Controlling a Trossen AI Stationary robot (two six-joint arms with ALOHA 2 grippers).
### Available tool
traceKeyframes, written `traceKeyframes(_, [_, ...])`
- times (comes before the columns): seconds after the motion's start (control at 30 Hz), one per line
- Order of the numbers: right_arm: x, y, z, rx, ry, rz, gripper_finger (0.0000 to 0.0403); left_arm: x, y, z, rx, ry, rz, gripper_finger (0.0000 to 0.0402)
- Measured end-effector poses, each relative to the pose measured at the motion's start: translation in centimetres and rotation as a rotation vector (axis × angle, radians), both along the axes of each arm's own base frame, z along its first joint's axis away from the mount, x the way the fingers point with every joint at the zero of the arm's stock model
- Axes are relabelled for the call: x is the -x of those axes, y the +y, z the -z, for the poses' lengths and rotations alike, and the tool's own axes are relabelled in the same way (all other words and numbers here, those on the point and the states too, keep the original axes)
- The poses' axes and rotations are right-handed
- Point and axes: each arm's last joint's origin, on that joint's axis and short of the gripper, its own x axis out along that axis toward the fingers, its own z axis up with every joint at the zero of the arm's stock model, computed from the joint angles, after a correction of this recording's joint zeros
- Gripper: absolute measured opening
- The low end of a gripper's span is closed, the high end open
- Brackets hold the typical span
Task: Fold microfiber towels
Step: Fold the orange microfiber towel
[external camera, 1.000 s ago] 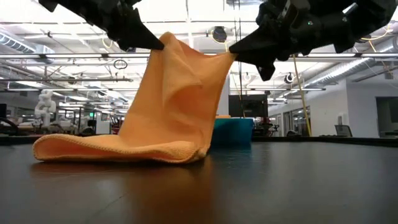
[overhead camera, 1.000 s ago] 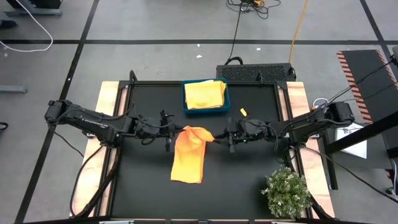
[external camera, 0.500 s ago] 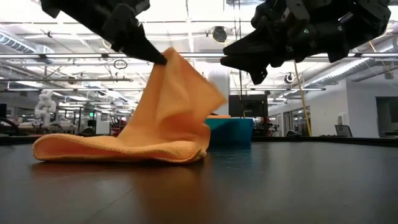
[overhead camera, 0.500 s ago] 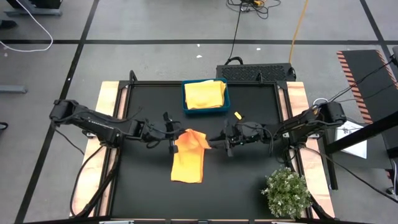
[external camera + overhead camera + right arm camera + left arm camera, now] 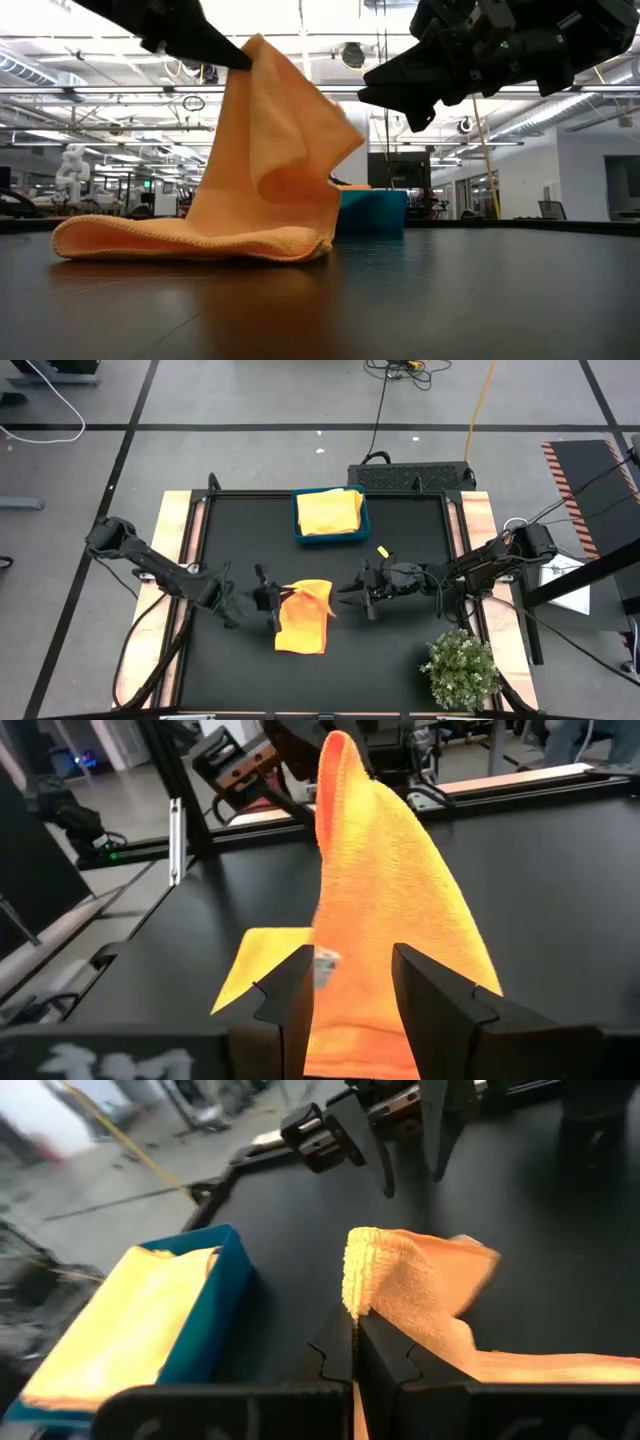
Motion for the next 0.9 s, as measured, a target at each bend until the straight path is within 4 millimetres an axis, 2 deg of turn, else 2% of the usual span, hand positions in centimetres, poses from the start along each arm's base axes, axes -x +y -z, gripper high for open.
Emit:
traceKeyframes(0.17, [0.1, 0.5, 0.0, 0.012, -0.004, -0.020, 0.0130, 1.2, -3.3, 3.0, -0.032, -0.091, -0.013, 0.0001])
traceKeyframes(0.33, [0.1, 0.5, 0.0, 0.013, -0.004, -0.016, 0.0130, 2.7, -5.0, 6.8, -0.006, -0.176, -0.030, 0.0000])
traceKeyframes(0.53, [0.1, 0.5, 0.0, 0.013, -0.003, -0.016, 0.0130, 3.2, -6.4, 9.3, 0.011, -0.188, -0.005, 0.0000])
traceKeyframes(0.7, [0.0, 0.7, 0.2, 0.032, -0.005, -0.028, 0.0130, 2.6, -6.9, 9.3, -0.012, -0.189, -0.011, 0.0000])
traceKeyframes(0.9, [-0.9, 1.4, 1.4, 0.051, 0.036, -0.053, 0.0130, 0.5, -5.3, 7.2, -0.076, -0.198, -0.029, 0.0000])
